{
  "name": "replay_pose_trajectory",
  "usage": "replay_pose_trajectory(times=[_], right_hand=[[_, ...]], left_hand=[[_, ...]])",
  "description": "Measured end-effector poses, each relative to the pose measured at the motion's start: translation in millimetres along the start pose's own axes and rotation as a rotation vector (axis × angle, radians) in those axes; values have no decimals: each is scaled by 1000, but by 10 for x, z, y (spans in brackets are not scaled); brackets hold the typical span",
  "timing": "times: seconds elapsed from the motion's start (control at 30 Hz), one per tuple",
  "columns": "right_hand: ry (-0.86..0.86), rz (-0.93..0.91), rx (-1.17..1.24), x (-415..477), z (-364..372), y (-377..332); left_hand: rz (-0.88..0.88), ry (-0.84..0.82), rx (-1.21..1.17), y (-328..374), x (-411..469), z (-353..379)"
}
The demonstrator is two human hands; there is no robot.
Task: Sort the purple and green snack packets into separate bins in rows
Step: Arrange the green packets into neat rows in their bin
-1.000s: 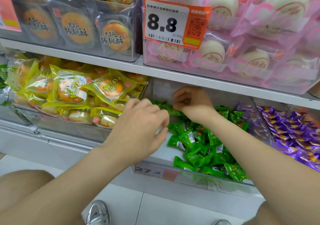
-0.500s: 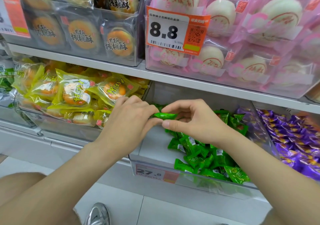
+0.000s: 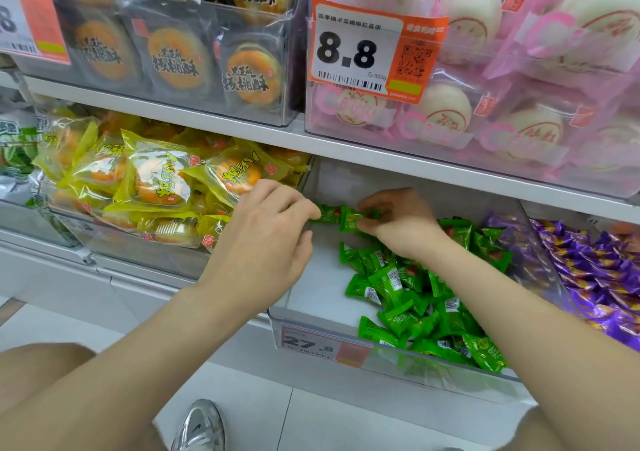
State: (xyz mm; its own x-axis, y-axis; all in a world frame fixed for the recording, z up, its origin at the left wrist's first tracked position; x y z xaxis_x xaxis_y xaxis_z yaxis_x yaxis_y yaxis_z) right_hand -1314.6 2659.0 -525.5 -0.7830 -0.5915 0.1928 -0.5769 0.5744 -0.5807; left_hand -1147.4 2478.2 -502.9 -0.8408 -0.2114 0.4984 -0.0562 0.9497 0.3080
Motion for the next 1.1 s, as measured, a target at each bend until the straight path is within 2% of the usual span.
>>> replay_pose_trajectory(times=[0.2,0.47,0.77,0.93,1.0,1.1], right_hand=[[-86,-80,-137,318,379,46],[-86,-73,-253,544,725,22],[-75,-72,-264,455,668,-47],[45,-7,-240,356,375,-171],[-66,39,-261,288,294,-225],[-431,-37,-469,104,363,-213]], left_hand=[[22,57,65,-3,-3,-30],[-16,61,95,-33,35,-24],[-4,63,69,-38,21,-33],[4,64,70,-41,18,-44],[12,59,72,-46,16,-37],[27,61,67,-41,7,-34]])
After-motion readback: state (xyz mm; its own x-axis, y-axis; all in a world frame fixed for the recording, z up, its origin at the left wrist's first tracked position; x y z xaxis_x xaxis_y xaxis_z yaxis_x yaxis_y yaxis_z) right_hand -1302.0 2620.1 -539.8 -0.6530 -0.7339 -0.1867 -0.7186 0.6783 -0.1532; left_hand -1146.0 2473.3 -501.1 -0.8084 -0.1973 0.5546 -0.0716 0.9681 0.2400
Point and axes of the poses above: each hand's wrist, its own x-axis towards the middle knuckle, its own z-axis out of the palm, y = z × x, the point moved 3 cm from there along x, towards the middle knuckle, and after that the axes turned 15 degrees about -z, right-handed, at the moved point
